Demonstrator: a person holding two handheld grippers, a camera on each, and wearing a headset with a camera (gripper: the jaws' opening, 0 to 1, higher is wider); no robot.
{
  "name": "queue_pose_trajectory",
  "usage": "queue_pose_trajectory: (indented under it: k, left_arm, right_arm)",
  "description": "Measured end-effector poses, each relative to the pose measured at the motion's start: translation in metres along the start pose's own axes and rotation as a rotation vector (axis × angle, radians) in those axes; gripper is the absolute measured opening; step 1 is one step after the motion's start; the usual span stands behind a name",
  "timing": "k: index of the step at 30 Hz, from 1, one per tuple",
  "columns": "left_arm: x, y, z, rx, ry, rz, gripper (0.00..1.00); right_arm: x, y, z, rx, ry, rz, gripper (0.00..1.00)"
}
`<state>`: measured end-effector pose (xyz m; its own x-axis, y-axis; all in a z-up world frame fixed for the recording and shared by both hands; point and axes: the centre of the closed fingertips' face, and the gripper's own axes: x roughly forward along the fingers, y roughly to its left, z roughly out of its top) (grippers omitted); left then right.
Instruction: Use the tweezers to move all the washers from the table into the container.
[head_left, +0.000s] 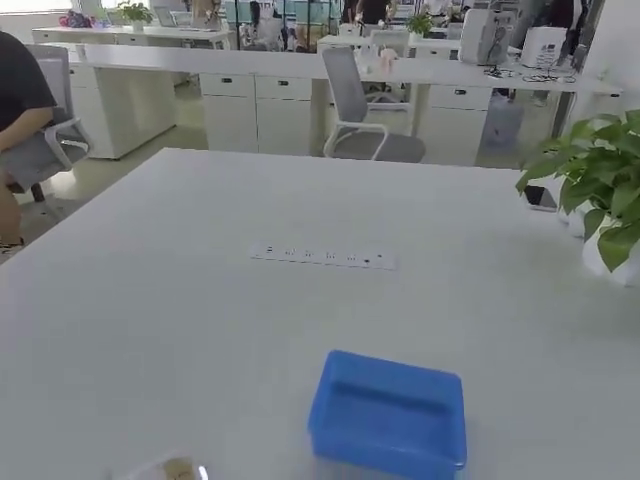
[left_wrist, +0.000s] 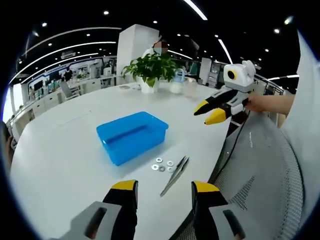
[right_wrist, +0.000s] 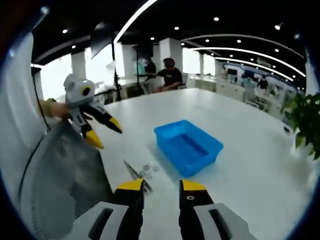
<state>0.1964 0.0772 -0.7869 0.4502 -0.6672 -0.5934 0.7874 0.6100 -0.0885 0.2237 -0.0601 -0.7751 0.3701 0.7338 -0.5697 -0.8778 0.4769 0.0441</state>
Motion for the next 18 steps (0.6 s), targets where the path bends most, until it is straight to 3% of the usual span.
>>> queue_pose_trajectory:
  k: [6, 11, 13, 15, 18]
  left_arm:
    - [0.009, 0.003, -0.015, 0.055, 0.093, -0.041, 0.37]
    - [0.017, 0.002, -0.026, 0.096, 0.158, -0.092, 0.27]
    - [0.021, -0.003, -0.031, 0.095, 0.193, -0.145, 0.27]
    - [0.026, -0.001, -0.037, 0.125, 0.234, -0.154, 0.25]
    - [0.032, 0.001, -0.038, 0.162, 0.251, -0.156, 0.2]
  right_arm:
    - [0.021, 0.018, -0.016, -0.117, 0.135, 0.102, 0.23]
    - [0.036, 0.028, -0.027, -0.196, 0.237, 0.175, 0.23]
    - [0.045, 0.03, -0.025, -0.213, 0.24, 0.199, 0.23]
    - [0.052, 0.033, -0.026, -0.231, 0.26, 0.224, 0.22]
    - [0.062, 0.034, -0.027, -0.267, 0.288, 0.246, 0.21]
